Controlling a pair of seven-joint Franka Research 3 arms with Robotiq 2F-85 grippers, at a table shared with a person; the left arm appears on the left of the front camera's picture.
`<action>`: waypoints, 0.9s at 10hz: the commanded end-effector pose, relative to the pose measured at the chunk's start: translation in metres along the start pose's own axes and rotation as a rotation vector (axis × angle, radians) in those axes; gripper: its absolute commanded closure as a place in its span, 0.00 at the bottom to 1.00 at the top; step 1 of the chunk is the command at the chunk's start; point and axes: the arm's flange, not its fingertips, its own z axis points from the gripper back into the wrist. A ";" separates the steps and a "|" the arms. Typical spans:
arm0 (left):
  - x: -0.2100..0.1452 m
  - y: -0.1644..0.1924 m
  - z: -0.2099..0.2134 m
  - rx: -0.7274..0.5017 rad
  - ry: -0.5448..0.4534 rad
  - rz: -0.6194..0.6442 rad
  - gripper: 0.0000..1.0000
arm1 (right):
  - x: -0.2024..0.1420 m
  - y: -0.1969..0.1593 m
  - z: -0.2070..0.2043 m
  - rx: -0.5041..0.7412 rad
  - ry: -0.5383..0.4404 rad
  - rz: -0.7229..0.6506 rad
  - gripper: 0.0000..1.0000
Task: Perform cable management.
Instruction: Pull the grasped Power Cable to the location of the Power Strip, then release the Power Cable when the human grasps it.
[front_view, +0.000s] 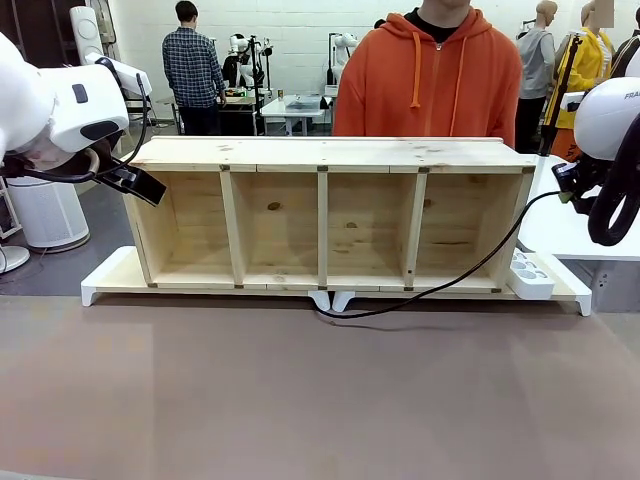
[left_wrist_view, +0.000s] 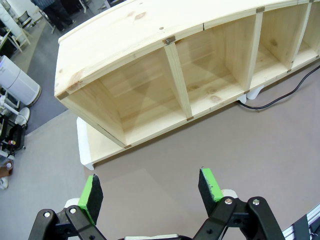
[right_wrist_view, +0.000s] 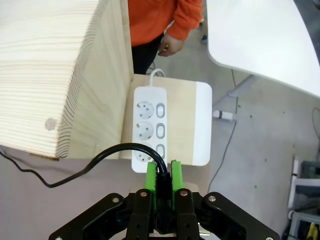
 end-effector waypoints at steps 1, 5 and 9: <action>0.000 -0.001 -0.002 0.002 -0.011 -0.002 0.00 | 0.004 -0.002 0.001 0.036 -0.039 0.014 0.85; 0.000 -0.001 -0.002 0.002 -0.011 -0.002 0.00 | 0.000 0.000 0.000 0.001 -0.002 0.002 0.85; 0.000 -0.001 -0.002 0.002 -0.011 -0.002 0.00 | 0.000 0.000 0.000 0.001 -0.002 0.002 0.85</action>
